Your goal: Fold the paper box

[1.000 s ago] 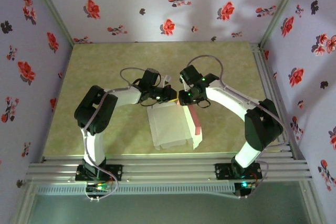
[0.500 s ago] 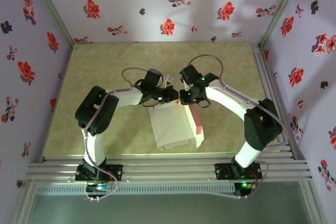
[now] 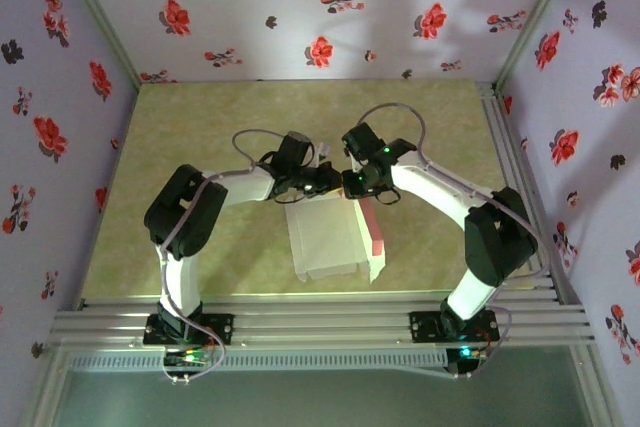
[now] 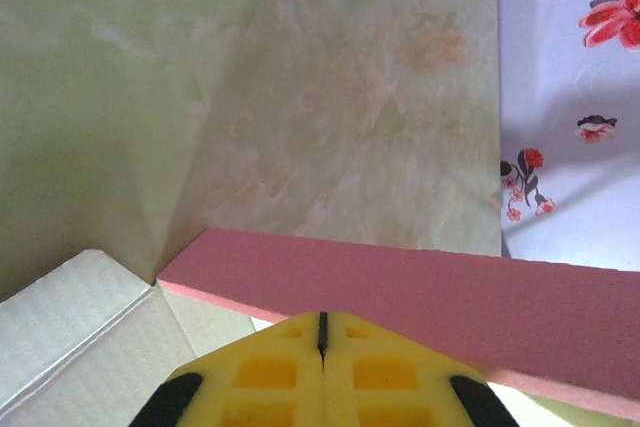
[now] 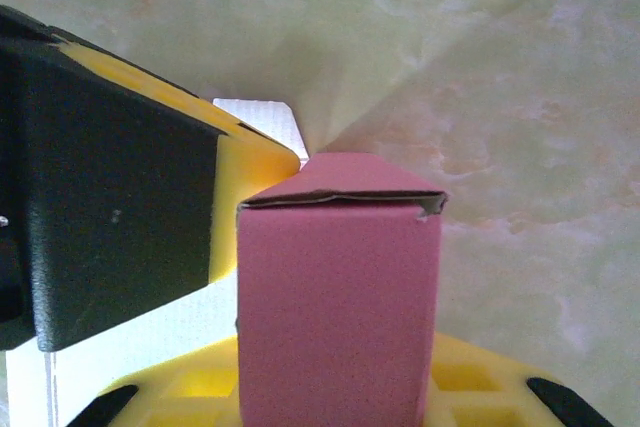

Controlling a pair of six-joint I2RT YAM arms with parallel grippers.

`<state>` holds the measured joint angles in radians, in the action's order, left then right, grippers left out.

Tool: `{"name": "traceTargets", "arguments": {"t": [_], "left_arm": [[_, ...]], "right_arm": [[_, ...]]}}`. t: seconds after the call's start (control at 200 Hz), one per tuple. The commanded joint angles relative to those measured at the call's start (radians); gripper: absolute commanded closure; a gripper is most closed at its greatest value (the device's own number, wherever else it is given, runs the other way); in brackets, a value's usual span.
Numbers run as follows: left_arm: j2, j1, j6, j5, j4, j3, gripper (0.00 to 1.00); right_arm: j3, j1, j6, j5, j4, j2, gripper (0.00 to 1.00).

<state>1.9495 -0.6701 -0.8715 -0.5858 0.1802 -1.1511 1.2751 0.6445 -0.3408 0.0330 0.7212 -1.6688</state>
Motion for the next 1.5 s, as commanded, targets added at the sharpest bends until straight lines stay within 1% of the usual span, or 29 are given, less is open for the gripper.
{"name": "traceTargets", "arguments": {"t": [0.0,0.085,0.155,0.245,0.31,0.395,0.575,0.68,0.75,0.84,0.925,1.005,1.14,1.275,1.36,1.465,1.495], "left_arm": [[0.008,-0.060,-0.020,0.027,0.080,-0.024,1.00],[-0.031,-0.056,-0.004,0.046,0.076,0.004,0.99],[-0.072,-0.045,0.009,0.055,0.072,0.033,0.98],[-0.120,-0.015,0.025,0.042,0.079,0.075,0.95],[-0.159,0.014,0.054,0.037,0.071,0.105,0.95],[-0.210,0.058,0.103,0.007,0.055,0.147,0.93],[-0.321,0.158,0.174,-0.086,0.069,0.237,0.83],[-0.384,0.205,0.253,-0.137,0.069,0.283,0.79],[-0.423,0.225,0.315,-0.163,0.056,0.311,0.78],[-0.447,0.248,0.364,-0.161,0.026,0.338,0.78],[-0.451,0.270,0.358,-0.165,0.042,0.363,0.78],[-0.450,0.278,0.345,-0.169,0.084,0.386,0.78],[-0.432,0.279,0.306,-0.174,0.157,0.402,0.78],[-0.395,0.280,0.226,-0.193,0.268,0.397,0.77],[-0.375,0.279,0.177,-0.193,0.330,0.384,0.74],[-0.362,0.280,0.155,-0.183,0.324,0.352,0.71],[-0.360,0.280,0.158,-0.177,0.308,0.342,0.69]], "right_arm": [[0.024,0.059,0.012,0.097,-0.071,-0.034,0.71],[0.028,0.054,0.012,0.046,-0.057,-0.028,0.71],[0.037,0.049,0.018,0.035,-0.045,-0.030,0.71],[0.044,0.042,0.044,0.054,-0.041,-0.031,0.71],[0.044,0.031,0.089,0.106,-0.050,-0.032,0.71],[0.067,0.020,0.162,0.158,-0.043,-0.039,0.70],[0.207,0.017,0.274,0.163,0.068,-0.121,0.68],[0.272,0.011,0.317,0.185,0.113,-0.168,0.66],[0.312,0.009,0.342,0.194,0.141,-0.194,0.64],[0.354,0.009,0.363,0.202,0.175,-0.223,0.62],[0.377,0.009,0.372,0.201,0.186,-0.235,0.59],[0.393,0.009,0.367,0.192,0.197,-0.244,0.53],[0.381,0.009,0.324,0.220,0.175,-0.225,0.42],[0.313,0.008,0.239,0.261,0.099,-0.174,0.36],[0.253,0.007,0.168,0.256,0.026,-0.129,0.34],[0.186,0.006,0.089,0.250,-0.054,-0.088,0.30],[0.170,0.007,0.071,0.245,-0.067,-0.079,0.30]]}}
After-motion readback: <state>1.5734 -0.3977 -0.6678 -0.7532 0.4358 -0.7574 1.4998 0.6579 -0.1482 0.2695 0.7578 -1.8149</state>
